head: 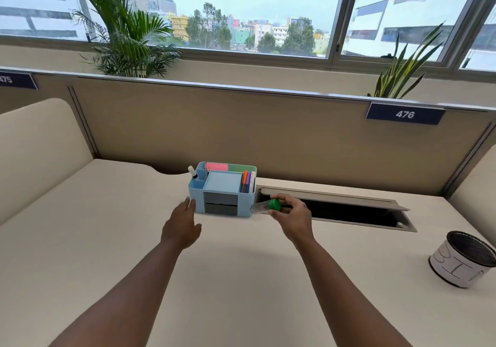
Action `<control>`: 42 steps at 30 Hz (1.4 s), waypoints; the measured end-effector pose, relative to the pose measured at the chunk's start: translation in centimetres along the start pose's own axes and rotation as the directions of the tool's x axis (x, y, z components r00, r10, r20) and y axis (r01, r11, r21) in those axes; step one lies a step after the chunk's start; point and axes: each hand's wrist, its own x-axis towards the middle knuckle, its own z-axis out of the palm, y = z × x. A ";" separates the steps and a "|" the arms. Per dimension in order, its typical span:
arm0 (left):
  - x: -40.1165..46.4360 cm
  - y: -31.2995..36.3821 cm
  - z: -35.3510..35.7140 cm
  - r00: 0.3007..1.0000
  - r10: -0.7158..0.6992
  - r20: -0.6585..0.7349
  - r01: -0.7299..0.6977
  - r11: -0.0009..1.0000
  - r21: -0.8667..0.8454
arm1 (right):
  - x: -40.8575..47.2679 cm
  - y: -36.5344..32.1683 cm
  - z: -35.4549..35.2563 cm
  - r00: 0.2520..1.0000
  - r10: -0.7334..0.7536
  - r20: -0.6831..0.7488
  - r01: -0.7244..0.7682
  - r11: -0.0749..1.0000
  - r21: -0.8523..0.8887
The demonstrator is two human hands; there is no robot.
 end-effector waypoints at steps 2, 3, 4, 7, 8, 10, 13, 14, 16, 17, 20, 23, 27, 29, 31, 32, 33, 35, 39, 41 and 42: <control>1.2 -1.1 0.0 1.000 0.010 0.029 -0.011 0.999 0.049 | 0.5 -0.6 1.8 1.000 -0.022 -0.018 0.021 1.000 -0.023; 1.8 -1.7 0.0 0.999 0.016 0.042 -0.019 0.997 0.070 | 0.8 -0.9 2.8 0.999 -0.031 -0.032 0.030 0.999 -0.040; 2.6 -2.4 0.1 0.998 0.024 0.054 -0.028 0.995 0.091 | 1.4 -1.2 4.0 0.998 -0.041 -0.049 0.038 0.998 -0.059; 4.3 -3.2 0.3 0.996 0.064 0.060 -0.071 0.989 0.131 | 2.5 -1.9 6.2 0.994 -0.080 -0.069 0.072 0.991 -0.116; 4.7 -3.3 0.4 0.995 0.083 0.058 -0.090 0.987 0.134 | 2.9 -2.1 6.9 0.993 -0.093 -0.067 0.083 0.987 -0.135; 6.3 -4.1 0.8 0.992 0.107 0.067 -0.115 0.986 0.120 | 4.0 -2.5 9.0 0.990 -0.124 -0.060 0.112 0.978 -0.175; 7.4 -3.8 1.3 0.989 0.132 0.059 -0.139 0.984 0.114 | 4.9 -3.1 10.8 0.986 -0.159 -0.050 0.146 0.969 -0.199; 7.5 -3.7 1.5 0.989 0.137 0.053 -0.143 0.983 0.117 | 5.1 -3.2 11.3 0.984 -0.172 -0.038 0.162 0.968 -0.191; 7.9 -3.6 2.0 0.990 0.137 0.043 -0.142 0.982 0.122 | 5.7 -3.6 12.5 0.980 -0.200 -0.018 0.194 0.966 -0.173; 8.2 -3.9 2.3 0.990 0.137 0.044 -0.142 0.982 0.128 | 6.0 -3.7 13.4 0.979 -0.205 -0.012 0.200 0.966 -0.165; 8.7 -4.7 3.0 0.989 0.141 0.041 -0.145 0.981 0.131 | 6.9 -3.9 15.3 0.977 -0.215 0.008 0.213 0.963 -0.166; 9.0 -5.2 3.3 0.988 0.154 0.004 -0.154 0.983 0.102 | 7.3 -3.8 17.1 0.971 -0.235 0.044 0.239 0.951 -0.195; 9.3 -5.8 3.8 0.984 0.174 -0.034 -0.172 0.984 0.055 | 7.9 -3.3 19.1 0.955 -0.264 0.133 0.290 0.925 -0.247; 9.3 -5.9 3.9 0.982 0.181 -0.051 -0.179 0.983 0.034 | 8.2 -2.9 19.8 0.940 -0.288 0.182 0.333 0.891 -0.308; 9.2 -5.8 3.9 0.982 0.182 -0.057 -0.182 0.983 0.009 | 8.4 -2.4 20.4 0.929 -0.293 0.225 0.360 0.855 -0.373; 9.3 -5.9 3.9 0.982 0.179 -0.058 -0.180 0.984 -0.001 | 8.6 -2.3 20.8 0.928 -0.279 0.245 0.359 0.845 -0.397; 9.3 -5.9 3.9 0.982 0.180 -0.060 -0.181 0.983 -0.012 | 8.7 -2.0 21.0 0.929 -0.265 0.258 0.355 0.838 -0.415; 9.2 -6.1 3.8 0.981 0.183 -0.060 -0.185 0.983 -0.023 | 8.9 -1.7 21.4 0.928 -0.242 0.282 0.351 0.822 -0.449; 9.3 -6.2 3.4 0.980 0.197 -0.039 -0.197 0.980 -0.007 | 9.4 -1.4 21.8 0.914 -0.247 0.321 0.398 0.701 -0.592; 9.3 -6.3 3.3 0.980 0.198 -0.017 -0.198 0.980 0.009 | 9.4 -1.3 21.8 0.907 -0.231 0.353 0.417 0.625 -0.660; 9.2 -6.2 3.1 0.981 0.195 -0.010 -0.195 0.981 0.011 | 9.3 -1.4 21.6 0.906 -0.206 0.368 0.415 0.598 -0.686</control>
